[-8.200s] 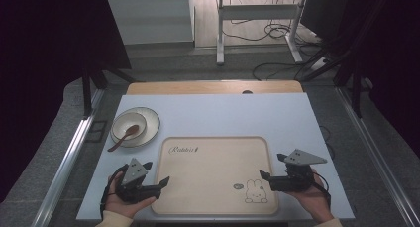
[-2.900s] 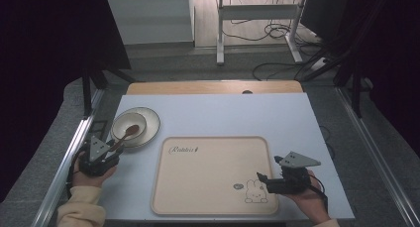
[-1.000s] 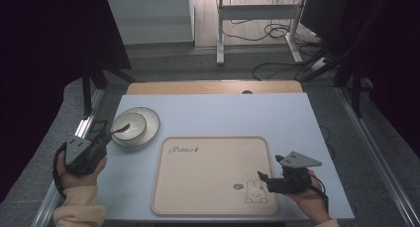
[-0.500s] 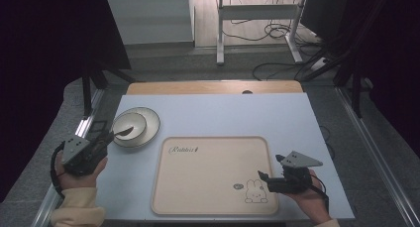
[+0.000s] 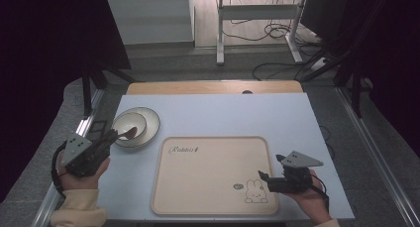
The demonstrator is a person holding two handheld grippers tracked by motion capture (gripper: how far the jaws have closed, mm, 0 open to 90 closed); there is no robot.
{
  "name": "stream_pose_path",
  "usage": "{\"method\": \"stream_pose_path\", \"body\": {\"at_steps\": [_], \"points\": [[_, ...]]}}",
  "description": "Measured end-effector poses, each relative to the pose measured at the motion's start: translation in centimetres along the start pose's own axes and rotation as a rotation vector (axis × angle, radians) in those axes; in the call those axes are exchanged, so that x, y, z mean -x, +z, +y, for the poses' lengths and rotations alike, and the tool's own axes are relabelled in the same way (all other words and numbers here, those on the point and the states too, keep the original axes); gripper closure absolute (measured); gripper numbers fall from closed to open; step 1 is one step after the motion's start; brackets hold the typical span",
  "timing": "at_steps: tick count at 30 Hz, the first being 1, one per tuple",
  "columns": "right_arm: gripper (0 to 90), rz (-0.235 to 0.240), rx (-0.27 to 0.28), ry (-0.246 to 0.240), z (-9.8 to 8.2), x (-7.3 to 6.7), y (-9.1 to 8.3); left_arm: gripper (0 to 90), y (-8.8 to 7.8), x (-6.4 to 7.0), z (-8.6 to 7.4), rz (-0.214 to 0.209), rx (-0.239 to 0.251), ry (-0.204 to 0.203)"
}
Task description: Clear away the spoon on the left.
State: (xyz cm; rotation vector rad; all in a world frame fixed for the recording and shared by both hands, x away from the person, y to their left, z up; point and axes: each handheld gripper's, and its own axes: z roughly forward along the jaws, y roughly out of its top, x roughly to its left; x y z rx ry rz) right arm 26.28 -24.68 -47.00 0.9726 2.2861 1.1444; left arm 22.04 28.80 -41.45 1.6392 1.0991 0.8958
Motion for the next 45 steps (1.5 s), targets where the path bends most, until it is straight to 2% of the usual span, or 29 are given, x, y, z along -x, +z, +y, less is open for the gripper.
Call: {"method": "stream_pose_path", "body": {"at_steps": [6, 22, 33, 36, 40, 45], "points": [[17.3, -0.001, 0.002, -0.001, 0.0, 0.0, 0.0, 84.5, -0.2, 0.7, 0.7, -0.027, 0.015, 0.016], [17.3, 0.002, 0.013, 0.004, 0.0, -0.2, -0.3, 84.5, -0.2, 1.9, 0.9, -0.07, 0.022, 0.015], [17.4, 0.003, 0.015, 0.007, 0.1, -0.4, -0.2, 84.6, 0.3, 3.9, 1.4, -0.116, 0.019, 0.058], [17.5, 0.005, 0.014, -0.006, 0.1, -0.3, -0.3, 84.6, 0.7, 4.5, 1.4, -0.128, 0.014, 0.086], [17.6, 0.011, 0.003, -0.011, 0.0, 0.0, 0.0, 84.6, 0.6, 4.6, 1.7, -0.144, 0.022, 0.073], [17.6, 0.017, 0.003, -0.01, 0.0, 0.2, 0.0, 84.6, 0.8, 5.1, 1.6, -0.163, 0.019, 0.077]]}}
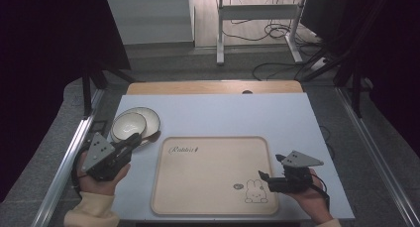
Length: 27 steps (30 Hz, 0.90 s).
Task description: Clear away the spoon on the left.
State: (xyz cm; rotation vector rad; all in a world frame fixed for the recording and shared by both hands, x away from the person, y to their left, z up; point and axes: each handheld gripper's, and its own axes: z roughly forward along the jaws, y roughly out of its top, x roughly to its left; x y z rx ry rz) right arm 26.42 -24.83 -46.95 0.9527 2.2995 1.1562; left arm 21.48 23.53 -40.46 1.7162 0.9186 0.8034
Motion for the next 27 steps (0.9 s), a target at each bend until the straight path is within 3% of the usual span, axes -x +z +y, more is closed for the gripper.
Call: {"method": "stream_pose_path", "body": {"at_steps": [6, 12, 18, 24, 27], "points": [[17.6, 0.012, 0.005, 0.003, 0.1, 0.0, 0.0, 84.5, 0.4, 1.5, 0.2, -0.037, -0.008, 0.031], [17.6, 0.008, 0.026, 0.038, 0.2, 0.3, -0.3, 84.5, 1.3, 3.1, 0.6, -0.078, -0.016, 0.069], [17.6, 0.011, 0.026, 0.035, 0.1, 0.1, -0.5, 84.5, 2.1, 4.5, 0.4, -0.108, -0.034, 0.098], [17.6, 0.014, 0.022, 0.033, 0.0, 0.2, -0.6, 84.5, 2.8, 5.2, -0.1, -0.121, -0.063, 0.131], [17.6, 0.017, 0.018, 0.03, 0.0, 0.2, -0.5, 84.5, 3.0, 5.3, -0.3, -0.125, -0.067, 0.126]]}}
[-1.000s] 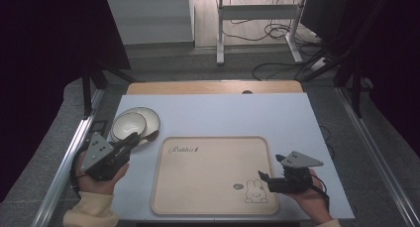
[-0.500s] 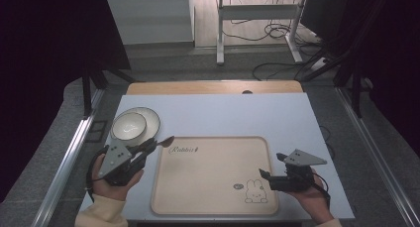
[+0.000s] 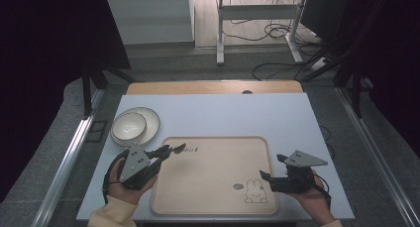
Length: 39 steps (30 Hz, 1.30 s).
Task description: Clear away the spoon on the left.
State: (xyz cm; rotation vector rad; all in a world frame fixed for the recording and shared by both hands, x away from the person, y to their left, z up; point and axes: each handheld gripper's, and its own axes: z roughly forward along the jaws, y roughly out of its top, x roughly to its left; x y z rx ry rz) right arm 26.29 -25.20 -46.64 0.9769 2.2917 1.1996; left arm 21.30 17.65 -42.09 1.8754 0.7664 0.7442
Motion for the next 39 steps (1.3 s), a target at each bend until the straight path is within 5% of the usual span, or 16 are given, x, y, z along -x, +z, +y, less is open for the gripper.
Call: {"method": "stream_pose_path", "body": {"at_steps": [9, 32, 39], "points": [[17.6, 0.005, -0.002, -0.004, -0.1, -0.2, 0.0, 84.4, 1.3, 1.1, -0.8, -0.012, -0.035, 0.039], [17.6, 0.003, -0.02, -0.012, -0.4, -0.3, 0.2, 84.3, 2.6, 2.0, -2.3, -0.066, -0.101, 0.058], [17.6, 0.003, -0.029, -0.015, -0.5, -0.3, 0.2, 84.2, 2.9, 2.6, -2.6, -0.079, -0.117, 0.096]]}}
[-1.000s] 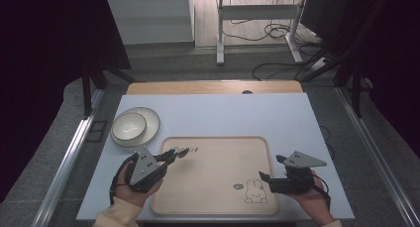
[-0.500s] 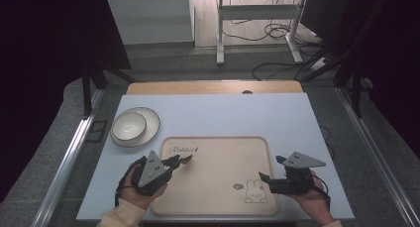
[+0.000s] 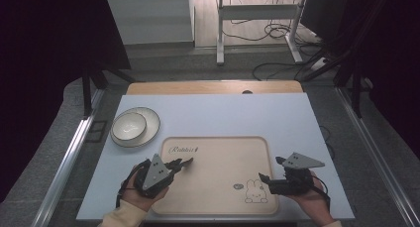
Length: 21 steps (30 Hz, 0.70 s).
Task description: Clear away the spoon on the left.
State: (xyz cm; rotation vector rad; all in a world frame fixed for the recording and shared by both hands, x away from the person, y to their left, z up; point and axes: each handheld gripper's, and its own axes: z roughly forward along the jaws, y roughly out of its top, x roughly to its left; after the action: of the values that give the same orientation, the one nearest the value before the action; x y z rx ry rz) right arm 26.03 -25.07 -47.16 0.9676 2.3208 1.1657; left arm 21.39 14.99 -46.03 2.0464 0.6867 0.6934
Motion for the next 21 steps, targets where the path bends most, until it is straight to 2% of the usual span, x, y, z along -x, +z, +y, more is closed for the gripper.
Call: {"method": "stream_pose_path", "body": {"at_steps": [2, 7, 9, 11, 12, 13, 14, 15, 16, 21], "points": [[17.6, -0.002, 0.0, 0.001, 0.0, 0.0, 0.0, 84.0, 0.2, 0.2, -0.2, -0.009, -0.003, 0.006], [17.6, -0.003, -0.002, 0.001, -0.1, 0.0, 0.1, 82.3, 0.4, 0.9, -0.2, -0.021, -0.024, 0.071], [17.6, -0.003, -0.007, -0.002, -0.1, -0.1, 0.1, 81.1, 0.5, 1.2, -0.2, -0.029, -0.031, 0.085], [17.6, -0.012, -0.009, -0.008, -0.1, -0.2, 0.2, 79.4, 0.8, 1.6, -0.3, -0.03, -0.055, 0.121], [17.6, -0.012, -0.009, -0.007, -0.1, -0.2, 0.2, 80.2, 1.2, 1.9, -0.4, -0.044, -0.08, 0.135], [17.6, -0.013, -0.009, -0.007, -0.1, -0.2, 0.2, 81.5, 1.2, 1.9, -0.4, -0.044, -0.08, 0.135], [17.6, -0.014, -0.01, -0.005, -0.1, -0.2, 0.2, 81.7, 1.6, 2.3, -0.5, -0.074, -0.093, 0.14], [17.6, -0.014, -0.01, -0.005, -0.1, -0.2, 0.2, 81.3, 1.6, 2.3, -0.5, -0.074, -0.093, 0.14], [17.6, -0.017, -0.011, -0.007, -0.2, -0.2, 0.2, 81.0, 1.9, 2.7, -0.5, -0.09, -0.109, 0.164], [17.6, -0.018, -0.013, -0.009, -0.2, -0.2, 0.2, 81.9, 2.4, 3.1, -0.5, -0.115, -0.131, 0.178]]}}
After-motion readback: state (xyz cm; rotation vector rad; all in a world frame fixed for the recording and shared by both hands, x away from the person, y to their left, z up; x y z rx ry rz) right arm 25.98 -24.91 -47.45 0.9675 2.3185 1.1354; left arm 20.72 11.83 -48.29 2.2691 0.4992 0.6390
